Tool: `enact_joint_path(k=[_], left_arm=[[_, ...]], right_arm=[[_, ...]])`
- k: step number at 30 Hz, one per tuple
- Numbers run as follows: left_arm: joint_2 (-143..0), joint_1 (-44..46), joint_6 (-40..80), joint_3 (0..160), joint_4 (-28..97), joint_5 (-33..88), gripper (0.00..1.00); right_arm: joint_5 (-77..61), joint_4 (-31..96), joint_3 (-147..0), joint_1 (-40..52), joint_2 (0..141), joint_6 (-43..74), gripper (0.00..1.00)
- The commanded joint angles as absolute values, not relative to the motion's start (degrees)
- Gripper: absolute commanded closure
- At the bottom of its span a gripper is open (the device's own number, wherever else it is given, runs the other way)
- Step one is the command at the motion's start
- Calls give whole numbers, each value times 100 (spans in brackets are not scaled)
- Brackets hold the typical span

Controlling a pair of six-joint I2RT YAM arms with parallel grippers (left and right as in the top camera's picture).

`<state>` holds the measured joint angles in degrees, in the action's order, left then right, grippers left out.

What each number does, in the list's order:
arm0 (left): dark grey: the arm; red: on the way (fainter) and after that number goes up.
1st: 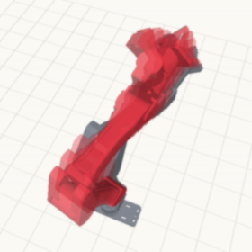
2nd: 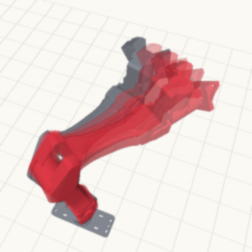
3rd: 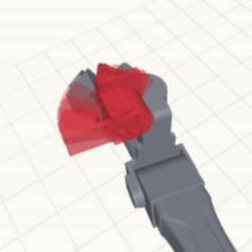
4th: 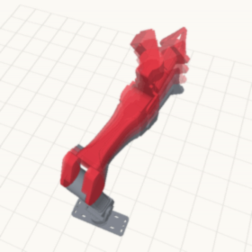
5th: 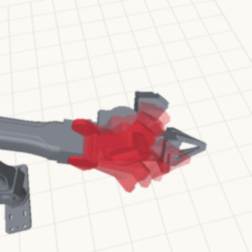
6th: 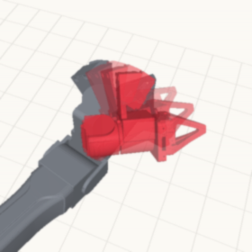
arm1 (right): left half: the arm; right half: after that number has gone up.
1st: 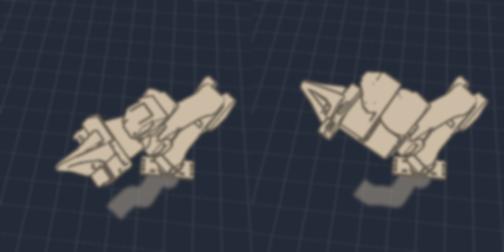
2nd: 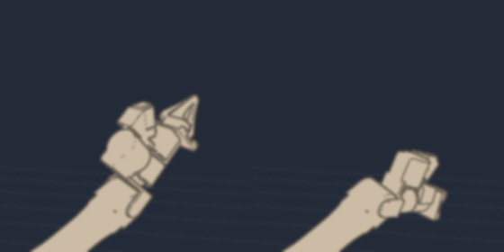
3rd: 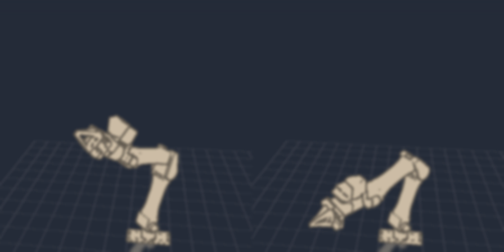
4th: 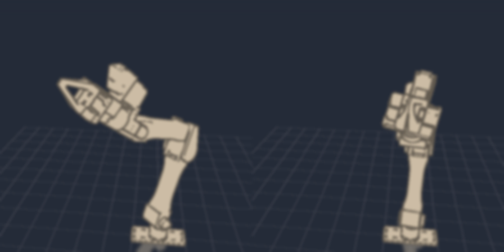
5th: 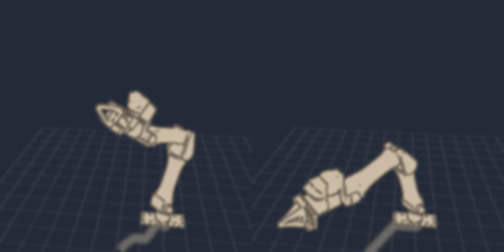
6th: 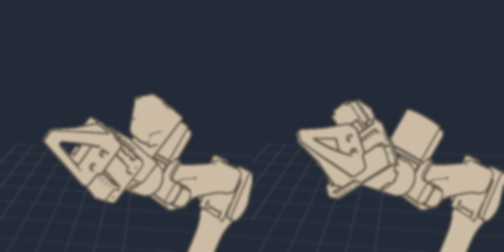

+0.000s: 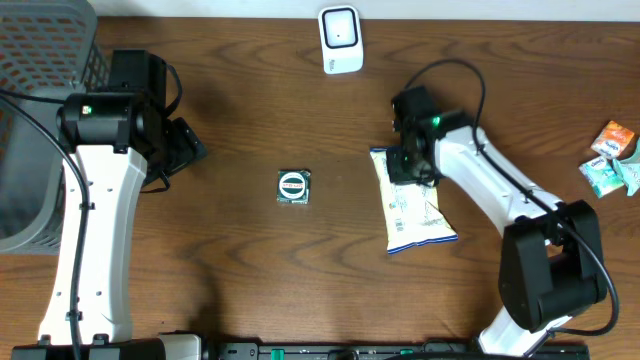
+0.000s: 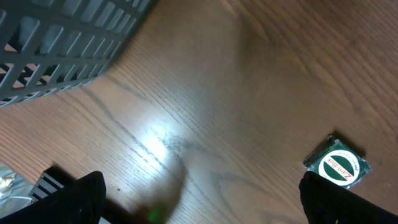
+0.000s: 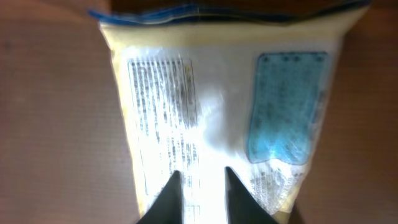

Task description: Scan the item barcode

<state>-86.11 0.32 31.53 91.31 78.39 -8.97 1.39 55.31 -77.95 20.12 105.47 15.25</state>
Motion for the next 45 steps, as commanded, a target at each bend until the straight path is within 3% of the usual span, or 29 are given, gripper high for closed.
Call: enact_joint_path(k=[1,6,16,20,25,26,27,28,29,30,38,45], left_arm=[[-8611,12,3183,9131,7861,-950,2],[-8611,12,3183,9131,7861,-950,2],[-8611,12,3183,9129,7861,-950,2],[-8611,12,3183,9131,7861,-950,2],[-8611,12,3181,9131,7861,-950,2],[-8611,12,3183,9129,7861,-950,2],[-8611,12,3183,9131,7861,-950,2],[-8611,12,3183,9131,7861,-950,2],[-8611,12,3181,9131,7861,-950,2],[-8611,12,3181,9131,7861,-950,2],[-8611,12,3183,9131,7861,-950,2],[-8611,12,3183,9131,7861,-950,2]], right_arm=[[285,6101,-8066,1988,10519,1409,78],[60,6781,-7808,1999,10523,1411,98],[-104,5756,-6219,2093,10523,1426,99],[-102,6049,-6617,2018,10499,1522,99],[209,6696,-7706,1712,10477,1514,80],[263,6755,-7889,1636,10477,1511,70],[285,6775,-8055,1553,10477,1476,41],[283,6755,-8204,1446,10477,1398,19],[281,6698,-8285,1356,10477,1339,5],[270,6619,-8326,1260,10477,1282,1],[-1511,5645,-7717,506,10512,399,1],[-2637,4480,-6593,384,10512,287,1]])
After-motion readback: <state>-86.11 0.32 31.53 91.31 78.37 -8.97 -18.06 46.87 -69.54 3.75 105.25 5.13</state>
